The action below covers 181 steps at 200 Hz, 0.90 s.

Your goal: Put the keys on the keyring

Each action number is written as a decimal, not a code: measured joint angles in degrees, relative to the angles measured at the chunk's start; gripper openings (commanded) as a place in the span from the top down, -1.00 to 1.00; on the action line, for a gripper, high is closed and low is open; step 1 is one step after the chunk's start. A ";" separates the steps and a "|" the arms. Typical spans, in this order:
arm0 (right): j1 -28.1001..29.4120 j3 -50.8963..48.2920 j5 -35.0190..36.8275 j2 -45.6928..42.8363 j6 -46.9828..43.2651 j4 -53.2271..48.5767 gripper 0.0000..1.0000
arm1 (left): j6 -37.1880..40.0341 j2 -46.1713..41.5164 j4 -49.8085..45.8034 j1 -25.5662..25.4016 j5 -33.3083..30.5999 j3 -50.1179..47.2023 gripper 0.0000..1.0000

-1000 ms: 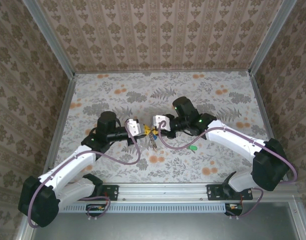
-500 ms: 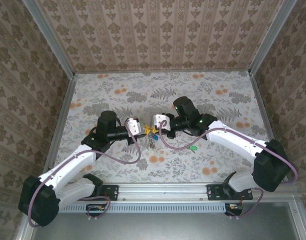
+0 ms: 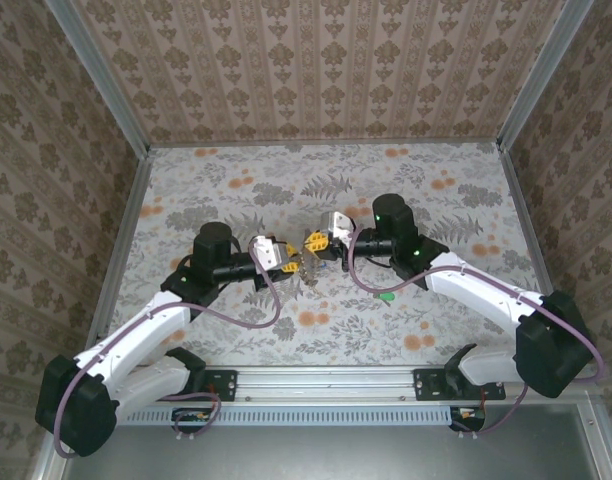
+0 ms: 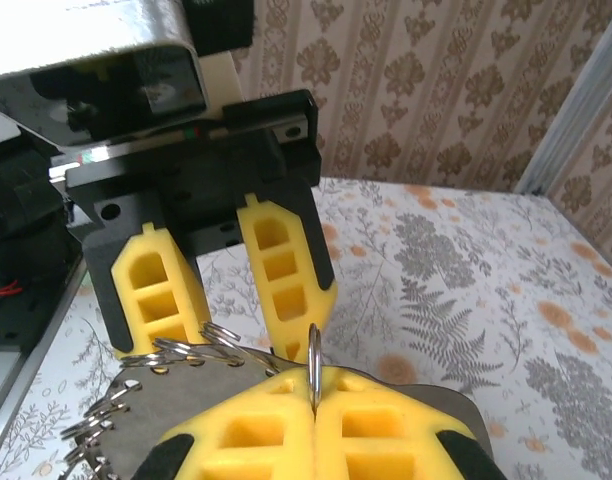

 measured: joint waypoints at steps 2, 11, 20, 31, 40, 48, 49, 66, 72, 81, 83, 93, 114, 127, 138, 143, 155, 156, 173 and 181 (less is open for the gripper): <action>0.00 -0.11 -0.11 0.00 0.15 0.22 1.00 | -0.11 0.00 0.11 0.00 -0.02 0.00 0.44; 0.00 -0.44 -0.52 0.00 0.61 0.98 1.00 | -0.24 -0.09 0.31 0.00 -0.02 0.02 0.32; 0.00 -0.87 -0.92 0.00 0.98 1.86 1.00 | -0.72 -0.33 0.37 0.00 -0.17 0.09 0.27; 0.00 -1.36 -1.60 0.00 1.49 2.75 1.00 | -1.38 -0.81 0.35 0.02 -0.68 0.26 0.27; 0.00 -1.77 -2.14 0.00 1.99 3.50 1.00 | -1.66 -1.03 -0.28 0.31 -0.81 0.90 0.27; 0.00 -2.03 -2.58 0.02 2.38 4.09 1.00 | -1.64 -1.29 -1.55 0.92 -0.79 1.95 0.26; 0.00 -2.08 -2.67 0.02 2.45 4.28 1.00 | -1.64 -1.36 -1.68 0.98 -0.79 2.01 0.26; 0.00 -2.27 -3.74 0.02 2.93 5.40 1.00 | -1.88 -3.23 -2.91 3.48 -0.66 3.04 0.17; 0.00 -2.34 -3.98 0.02 3.15 5.86 1.00 | -2.49 -4.44 -2.99 4.44 -0.61 3.02 0.15; 0.00 -2.40 -4.52 0.02 3.58 6.43 1.00 | -3.45 -5.95 -2.73 5.51 -0.46 2.99 0.16; 0.00 -2.45 -4.63 0.02 3.63 6.58 1.00 | -3.76 -6.29 -2.56 5.73 -0.37 2.99 0.16; 0.00 -2.56 -5.03 0.02 4.04 7.04 1.00 | -4.98 -7.45 -1.53 6.32 0.28 2.99 0.19; 0.00 -2.75 -5.49 0.02 4.46 7.89 1.00 | -7.06 -7.21 -0.15 6.32 3.10 2.99 0.30; 0.02 -2.78 -5.49 0.02 4.46 7.89 1.00 | -8.20 -5.84 0.17 6.03 4.79 3.04 0.36; 0.15 -2.78 -5.46 0.02 4.44 7.87 1.00 | -8.98 -4.37 0.20 5.68 5.81 3.37 0.39; 0.17 -2.78 -5.46 0.02 4.44 7.87 1.00 | -9.09 -3.78 0.20 5.44 6.08 3.56 0.40; 0.44 -2.78 -5.44 0.02 4.42 7.85 1.00 | -9.11 -2.38 0.00 4.61 6.69 4.42 0.41; 0.46 -2.78 -5.44 0.02 4.39 7.82 1.00 | -9.11 -2.32 0.00 4.57 6.71 4.48 0.41; 0.92 -2.78 -5.42 0.02 4.20 7.78 1.00 | -9.07 -0.85 -0.42 3.45 7.17 5.92 0.44; 0.90 -2.78 -5.40 0.02 4.02 7.78 1.00 | -9.07 -0.59 -0.68 3.13 7.26 6.36 0.45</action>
